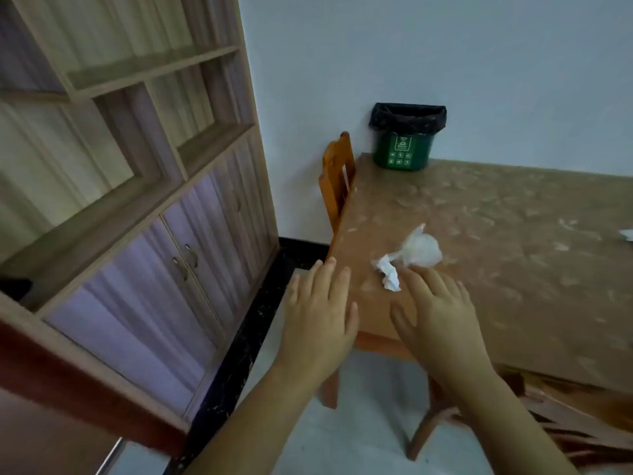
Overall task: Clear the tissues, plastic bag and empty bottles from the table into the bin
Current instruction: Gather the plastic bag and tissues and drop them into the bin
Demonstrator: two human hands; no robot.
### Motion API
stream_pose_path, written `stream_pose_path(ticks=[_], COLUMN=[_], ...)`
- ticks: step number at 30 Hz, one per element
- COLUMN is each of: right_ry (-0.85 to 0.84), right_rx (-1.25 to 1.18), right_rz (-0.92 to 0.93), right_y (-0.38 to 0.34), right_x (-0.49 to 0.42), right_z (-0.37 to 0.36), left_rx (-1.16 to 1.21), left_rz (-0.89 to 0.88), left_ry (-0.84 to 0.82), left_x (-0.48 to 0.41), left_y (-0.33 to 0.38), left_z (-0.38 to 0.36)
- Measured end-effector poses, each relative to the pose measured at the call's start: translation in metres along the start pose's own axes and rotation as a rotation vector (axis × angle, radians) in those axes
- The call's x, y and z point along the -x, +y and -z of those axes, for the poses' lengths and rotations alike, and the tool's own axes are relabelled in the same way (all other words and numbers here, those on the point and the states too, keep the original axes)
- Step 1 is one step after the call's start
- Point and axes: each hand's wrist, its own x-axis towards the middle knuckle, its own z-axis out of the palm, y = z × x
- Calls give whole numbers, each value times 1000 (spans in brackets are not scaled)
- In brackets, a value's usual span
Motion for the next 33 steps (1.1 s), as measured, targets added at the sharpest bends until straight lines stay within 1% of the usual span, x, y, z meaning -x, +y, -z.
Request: stream_pose_path(ticks=[3,6,10,14,17,21,23,27,30,33], right_ry=[56,33,-21,-26,-43,-53,-48,-51,-40,-64], right_rx=[-36,-67,-37,-19,4,14,16,70,137,177], right_rz=[-9,-35,-18,-64,-102,-146,-183,-266,-383,-516], right_y=[1,-5,-18,-41,-63,-89,-97,-88,-60,-33], right_x=[-29,-59,-101,-150,-189,-241,-263,-279,-278,-273], right_z=[-23,-52,-95,-137,-166,-206,-221,-236,-242,-251], left_rx=[30,52,67,112,145,165,173,235,258,291], left_rz=[46,74,82,50,-6,-39,-46,-81,-180,-276], left_ry=[-14,-23,-26,-59,-88,-94,-108,-166,-216,-266], left_x=[-23,-45,-79,-120,-150,-188,-210,-245,-270,-298], left_y=[-17,-45,-93,-146,-192,-255,-276,-283,-274,-262], left_z=[-15,-33,-54,-69,-71,-78,-88,-115,-139,-164])
